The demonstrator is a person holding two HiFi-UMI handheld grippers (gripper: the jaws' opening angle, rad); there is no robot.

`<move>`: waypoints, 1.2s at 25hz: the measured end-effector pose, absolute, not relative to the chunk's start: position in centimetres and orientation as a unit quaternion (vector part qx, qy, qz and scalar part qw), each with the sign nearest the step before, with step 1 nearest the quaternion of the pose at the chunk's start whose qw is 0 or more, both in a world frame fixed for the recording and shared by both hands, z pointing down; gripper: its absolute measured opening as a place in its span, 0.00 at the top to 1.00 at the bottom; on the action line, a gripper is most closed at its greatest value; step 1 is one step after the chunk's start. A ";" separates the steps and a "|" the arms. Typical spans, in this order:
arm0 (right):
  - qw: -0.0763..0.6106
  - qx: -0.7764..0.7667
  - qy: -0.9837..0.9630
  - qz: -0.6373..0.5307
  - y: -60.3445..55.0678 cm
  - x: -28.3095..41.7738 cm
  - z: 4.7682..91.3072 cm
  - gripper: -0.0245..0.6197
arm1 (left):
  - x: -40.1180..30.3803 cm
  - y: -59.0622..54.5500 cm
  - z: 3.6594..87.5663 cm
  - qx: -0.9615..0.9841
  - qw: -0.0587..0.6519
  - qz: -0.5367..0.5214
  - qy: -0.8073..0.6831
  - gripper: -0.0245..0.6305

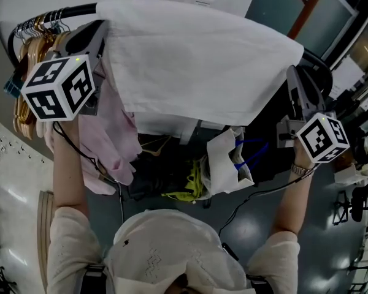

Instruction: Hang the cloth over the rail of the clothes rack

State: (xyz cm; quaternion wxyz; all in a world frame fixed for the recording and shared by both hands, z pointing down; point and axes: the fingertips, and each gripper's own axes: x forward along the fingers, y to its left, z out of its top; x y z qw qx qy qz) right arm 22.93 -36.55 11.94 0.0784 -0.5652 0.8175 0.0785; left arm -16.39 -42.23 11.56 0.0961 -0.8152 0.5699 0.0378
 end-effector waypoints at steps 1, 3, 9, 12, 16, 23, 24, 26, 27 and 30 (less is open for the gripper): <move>0.075 -0.571 0.813 0.081 -36.4 23.2 12.3 0.85 | -17.1 -41.8 11.5 -0.807 0.096 0.049 0.580 0.94; 0.069 -0.588 0.801 0.089 -35.9 23.9 13.0 0.85 | -18.5 -41.0 11.6 -0.789 0.102 0.065 0.602 0.94; 0.107 -0.554 0.815 0.133 -31.8 21.8 15.9 0.89 | -16.6 -36.1 14.0 -0.814 0.124 0.106 0.557 0.94; 0.117 -0.500 0.850 0.114 -29.6 17.4 19.8 0.93 | -13.2 -33.4 17.3 -0.835 0.143 0.116 0.518 0.94; 0.102 -0.471 0.873 0.072 -29.7 12.6 27.5 0.93 | -9.2 -32.7 24.8 -0.860 0.122 0.106 0.484 0.94; 0.057 -0.512 0.857 -0.022 -29.6 8.7 38.8 0.93 | -4.7 -30.5 38.0 -0.879 0.034 0.032 0.474 0.94; 0.053 -0.517 0.853 -0.032 -29.2 8.4 39.8 0.93 | -4.2 -29.8 39.2 -0.878 0.019 0.034 0.478 0.94; 0.047 -0.519 0.852 -0.056 -28.3 7.7 41.5 0.93 | -3.3 -28.4 41.4 -0.876 -0.009 0.040 0.480 0.94; 0.043 -0.518 0.852 -0.063 -28.0 7.5 42.3 0.93 | -2.9 -27.8 42.5 -0.877 -0.019 0.039 0.479 0.94; 0.024 -0.516 0.855 -0.055 -27.9 7.1 44.2 0.93 | -1.7 -27.3 45.2 -0.881 -0.028 0.030 0.472 0.94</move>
